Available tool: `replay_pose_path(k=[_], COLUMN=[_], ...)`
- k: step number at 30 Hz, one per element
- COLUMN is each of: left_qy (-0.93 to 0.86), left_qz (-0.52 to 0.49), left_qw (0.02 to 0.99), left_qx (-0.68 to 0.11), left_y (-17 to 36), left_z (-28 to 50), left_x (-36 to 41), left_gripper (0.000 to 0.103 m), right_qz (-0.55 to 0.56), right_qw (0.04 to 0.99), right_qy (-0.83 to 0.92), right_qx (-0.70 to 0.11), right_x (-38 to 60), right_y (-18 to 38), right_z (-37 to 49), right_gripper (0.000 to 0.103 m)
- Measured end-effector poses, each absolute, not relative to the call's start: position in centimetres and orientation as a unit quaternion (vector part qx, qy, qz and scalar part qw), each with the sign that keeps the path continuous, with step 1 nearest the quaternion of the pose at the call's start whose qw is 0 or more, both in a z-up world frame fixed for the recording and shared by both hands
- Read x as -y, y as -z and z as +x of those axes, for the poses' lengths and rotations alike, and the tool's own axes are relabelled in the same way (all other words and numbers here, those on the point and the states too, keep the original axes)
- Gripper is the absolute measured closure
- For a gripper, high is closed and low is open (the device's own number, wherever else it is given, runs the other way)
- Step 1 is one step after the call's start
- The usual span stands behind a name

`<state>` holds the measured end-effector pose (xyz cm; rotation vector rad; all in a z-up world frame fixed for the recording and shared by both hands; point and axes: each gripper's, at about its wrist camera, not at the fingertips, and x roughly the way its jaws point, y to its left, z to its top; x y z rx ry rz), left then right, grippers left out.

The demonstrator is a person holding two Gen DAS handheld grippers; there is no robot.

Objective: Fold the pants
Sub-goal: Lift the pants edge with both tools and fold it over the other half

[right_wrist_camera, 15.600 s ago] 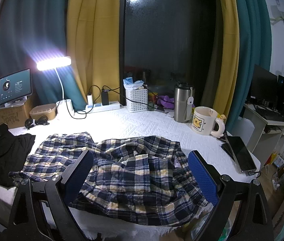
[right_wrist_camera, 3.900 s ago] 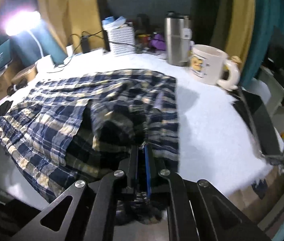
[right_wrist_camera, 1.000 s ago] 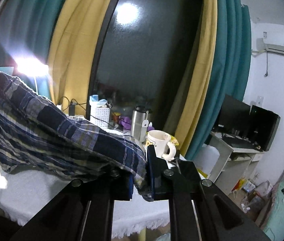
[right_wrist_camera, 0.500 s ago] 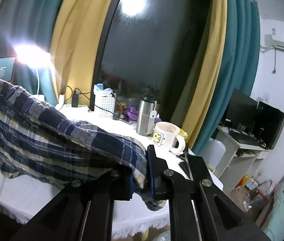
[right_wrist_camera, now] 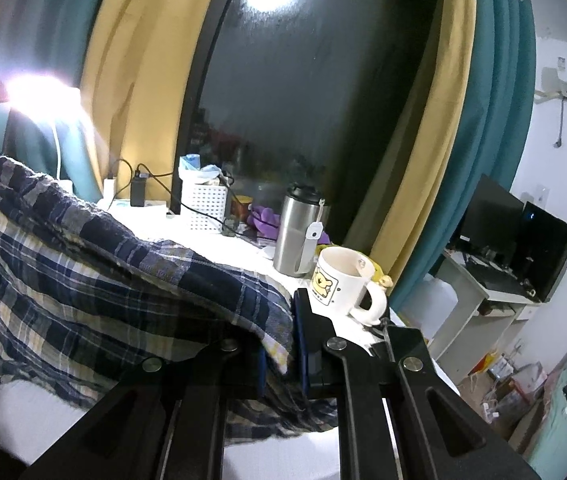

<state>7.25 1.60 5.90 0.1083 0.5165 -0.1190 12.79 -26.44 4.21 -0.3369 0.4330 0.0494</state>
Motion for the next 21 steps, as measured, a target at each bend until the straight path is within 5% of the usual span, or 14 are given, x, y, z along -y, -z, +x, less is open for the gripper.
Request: replay_pose_path(k=[21], left_qy=[0.061], left_qz=[0.034], left_qw=[0.937], left_qx=[-0.341], left_y=[0.1], left_z=[18.4], left_x=[-5.0], left_gripper=[0.097], right_qz=[-0.169], right_qw=[0.939], right_qy=[-0.028], right_qx=[-0.297], right_x=[24.9], right_y=[1.1], right_z=[23.4], right_gripper=[0.091])
